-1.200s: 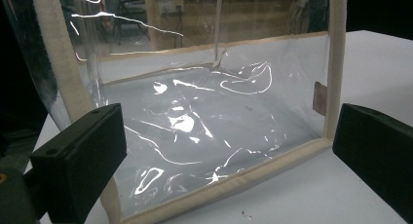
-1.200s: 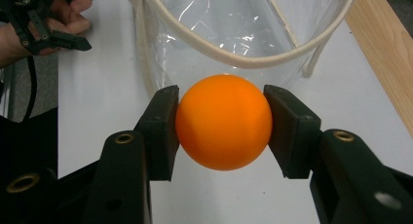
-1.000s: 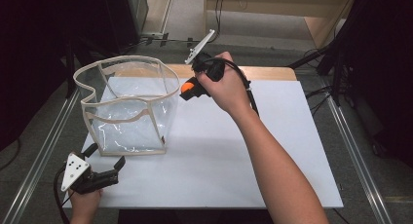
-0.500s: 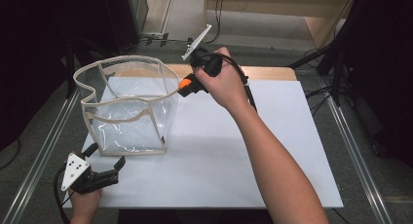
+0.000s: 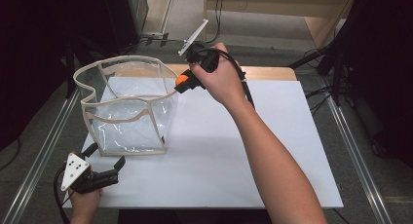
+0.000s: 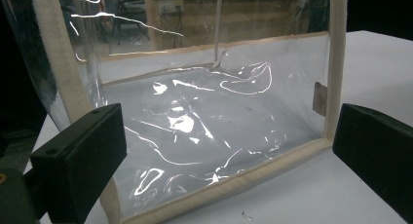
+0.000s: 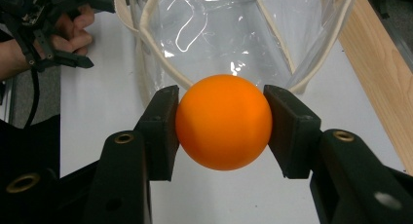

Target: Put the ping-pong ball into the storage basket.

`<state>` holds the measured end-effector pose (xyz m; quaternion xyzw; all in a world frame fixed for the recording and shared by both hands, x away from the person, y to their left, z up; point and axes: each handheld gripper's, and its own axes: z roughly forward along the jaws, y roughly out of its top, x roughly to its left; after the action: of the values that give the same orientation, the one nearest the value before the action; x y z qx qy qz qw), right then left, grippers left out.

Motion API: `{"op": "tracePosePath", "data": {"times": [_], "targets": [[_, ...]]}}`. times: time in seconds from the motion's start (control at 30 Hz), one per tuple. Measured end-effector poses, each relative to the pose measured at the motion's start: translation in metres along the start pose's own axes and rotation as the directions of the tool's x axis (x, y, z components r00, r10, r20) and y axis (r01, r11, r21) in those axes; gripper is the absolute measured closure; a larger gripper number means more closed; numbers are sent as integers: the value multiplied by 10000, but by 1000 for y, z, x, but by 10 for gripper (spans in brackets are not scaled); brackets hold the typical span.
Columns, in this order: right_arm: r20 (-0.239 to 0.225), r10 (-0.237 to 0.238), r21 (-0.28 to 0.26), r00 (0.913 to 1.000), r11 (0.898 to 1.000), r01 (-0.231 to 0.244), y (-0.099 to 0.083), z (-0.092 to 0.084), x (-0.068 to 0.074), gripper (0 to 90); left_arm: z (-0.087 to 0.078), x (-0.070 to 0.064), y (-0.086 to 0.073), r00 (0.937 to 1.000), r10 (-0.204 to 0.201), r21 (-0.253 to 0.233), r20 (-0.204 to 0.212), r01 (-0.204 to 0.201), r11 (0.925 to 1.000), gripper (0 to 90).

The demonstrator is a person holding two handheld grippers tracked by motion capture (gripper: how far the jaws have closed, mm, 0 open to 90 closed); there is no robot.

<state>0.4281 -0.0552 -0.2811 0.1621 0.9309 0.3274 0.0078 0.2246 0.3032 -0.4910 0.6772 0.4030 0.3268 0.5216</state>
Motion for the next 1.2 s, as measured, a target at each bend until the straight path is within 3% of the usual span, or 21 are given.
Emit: {"op": "tracePosePath", "data": {"times": [0.73, 1.2], "targets": [[-74, 42, 78, 10000, 10000, -42, 11, 8, -5, 480, -1, 0, 0, 10000, -12, -7, 25, 12, 10000, 0], [-149, -55, 222, 9999, 9997, 59, 19, 23, -6, 480, -1, 0, 0, 10000, -49, -56, -37, 49, 10000, 0]]}}
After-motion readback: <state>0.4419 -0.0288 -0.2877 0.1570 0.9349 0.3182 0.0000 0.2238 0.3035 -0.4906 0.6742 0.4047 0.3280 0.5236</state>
